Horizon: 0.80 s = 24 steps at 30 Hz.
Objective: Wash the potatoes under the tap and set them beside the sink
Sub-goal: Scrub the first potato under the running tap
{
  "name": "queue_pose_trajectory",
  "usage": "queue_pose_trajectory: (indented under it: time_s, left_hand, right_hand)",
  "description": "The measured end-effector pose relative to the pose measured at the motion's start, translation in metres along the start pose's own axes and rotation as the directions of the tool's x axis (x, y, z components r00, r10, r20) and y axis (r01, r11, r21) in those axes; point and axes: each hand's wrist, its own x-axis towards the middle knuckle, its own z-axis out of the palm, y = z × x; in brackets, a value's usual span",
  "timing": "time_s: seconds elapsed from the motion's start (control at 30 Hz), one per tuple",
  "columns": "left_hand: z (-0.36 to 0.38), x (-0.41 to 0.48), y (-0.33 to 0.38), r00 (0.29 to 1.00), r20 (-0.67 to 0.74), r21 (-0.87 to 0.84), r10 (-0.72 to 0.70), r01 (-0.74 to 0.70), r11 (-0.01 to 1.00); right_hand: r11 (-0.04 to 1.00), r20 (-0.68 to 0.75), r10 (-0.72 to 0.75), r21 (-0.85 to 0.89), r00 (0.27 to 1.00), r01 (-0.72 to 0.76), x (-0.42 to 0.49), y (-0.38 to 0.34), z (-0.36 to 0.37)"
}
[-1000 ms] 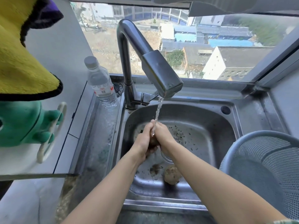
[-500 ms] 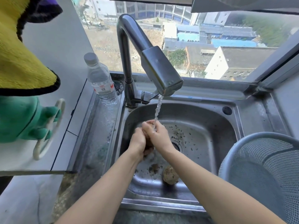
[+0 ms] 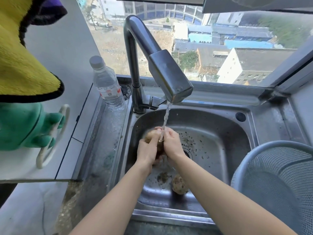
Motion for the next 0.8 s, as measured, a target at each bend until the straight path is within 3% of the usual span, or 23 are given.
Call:
queue_pose_trajectory:
  time_s: [0.13, 0.27, 0.33, 0.43, 0.5, 0.57, 0.6, 0.73, 0.8]
  left_hand:
    - [-0.003, 0.004, 0.003, 0.996, -0.089, -0.041, -0.022, 0.018, 0.999]
    - [0.001, 0.005, -0.006, 0.994, -0.100, 0.060, 0.048, -0.042, 0.997]
    - [0.000, 0.007, -0.008, 0.991, -0.131, 0.023, 0.039, -0.037, 0.999]
    - [-0.002, 0.011, -0.011, 0.989, -0.135, -0.018, 0.058, -0.061, 0.998]
    - [0.003, 0.012, -0.021, 0.987, -0.116, -0.006, 0.112, -0.113, 0.994]
    - [0.010, 0.013, -0.030, 0.988, -0.090, 0.051, 0.128, -0.124, 0.991]
    - [0.012, 0.008, -0.026, 0.987, -0.083, 0.068, 0.137, -0.132, 0.989]
    - [0.003, 0.003, 0.001, 0.991, -0.114, 0.025, 0.073, -0.071, 0.997]
    - [0.001, 0.005, -0.001, 0.990, -0.133, 0.015, 0.039, -0.037, 0.999]
  right_hand:
    - [0.999, 0.193, -0.034, 0.028, 0.981, 0.029, -0.010, 0.007, -0.004]
    - [0.986, 0.101, 0.040, 0.158, 0.994, -0.055, -0.005, -0.005, -0.007]
    - [0.983, 0.180, 0.023, 0.178, 0.983, -0.056, -0.009, -0.007, -0.009]
    - [0.998, 0.270, -0.050, 0.062, 0.962, 0.035, -0.014, -0.001, -0.011]
    - [0.997, 0.143, -0.078, 0.038, 0.987, 0.074, -0.009, -0.002, -0.008]
    - [0.995, -0.013, -0.026, 0.100, 1.000, 0.027, -0.005, -0.007, -0.004]
    - [0.993, -0.026, -0.003, 0.115, 1.000, 0.006, -0.004, -0.008, -0.004]
    - [0.997, 0.227, -0.060, 0.066, 0.972, 0.046, -0.011, -0.001, -0.010]
    - [0.996, 0.242, -0.083, 0.059, 0.967, 0.071, -0.014, -0.001, -0.012]
